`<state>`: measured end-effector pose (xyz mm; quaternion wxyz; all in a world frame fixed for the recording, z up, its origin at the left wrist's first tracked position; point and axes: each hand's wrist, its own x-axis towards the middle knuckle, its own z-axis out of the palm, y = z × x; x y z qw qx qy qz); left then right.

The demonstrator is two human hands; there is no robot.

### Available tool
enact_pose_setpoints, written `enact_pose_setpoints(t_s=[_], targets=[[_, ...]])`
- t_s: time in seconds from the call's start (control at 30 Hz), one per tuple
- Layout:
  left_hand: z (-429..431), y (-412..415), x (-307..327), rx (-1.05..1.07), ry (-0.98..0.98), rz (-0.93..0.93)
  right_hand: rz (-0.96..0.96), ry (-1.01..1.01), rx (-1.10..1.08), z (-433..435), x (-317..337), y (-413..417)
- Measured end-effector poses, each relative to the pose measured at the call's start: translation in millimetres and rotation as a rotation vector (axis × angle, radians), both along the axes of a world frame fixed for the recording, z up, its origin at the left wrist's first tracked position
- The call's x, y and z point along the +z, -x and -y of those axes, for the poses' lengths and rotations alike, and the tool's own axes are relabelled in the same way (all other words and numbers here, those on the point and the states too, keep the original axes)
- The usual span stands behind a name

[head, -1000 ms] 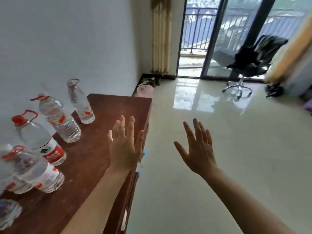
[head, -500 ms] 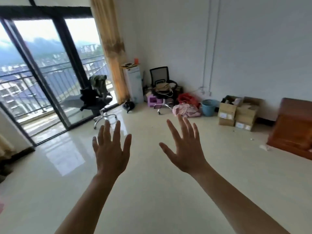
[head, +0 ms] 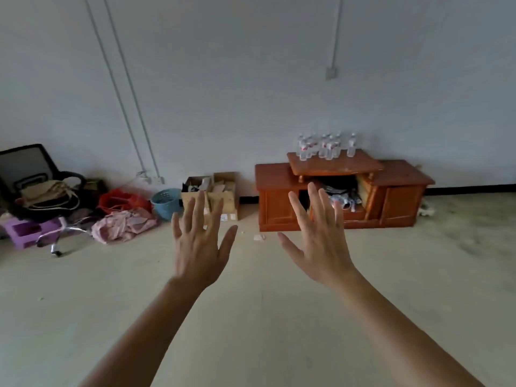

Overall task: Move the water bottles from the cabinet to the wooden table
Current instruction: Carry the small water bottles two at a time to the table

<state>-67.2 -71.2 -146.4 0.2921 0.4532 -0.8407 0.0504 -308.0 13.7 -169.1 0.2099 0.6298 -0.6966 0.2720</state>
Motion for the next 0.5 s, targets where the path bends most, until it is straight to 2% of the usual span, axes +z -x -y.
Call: enact_pose_setpoints(t_s=[0.13,0.27,0.5], targets=[[91.9,101.4,2.2,-0.144,0.001,-0.001,-0.088,0.013,-0.178,59.9,27.0,92.1],[167.0,185.3,5.4,-0.234,-0.046,-0.002,-0.046,-0.004,-0.333,105.9,40.1,158.9],[251.1,311.4,-19.9,-0.365,-0.173,0.072,0.015,-0.025,-0.485,144.6,11.5,264.7]])
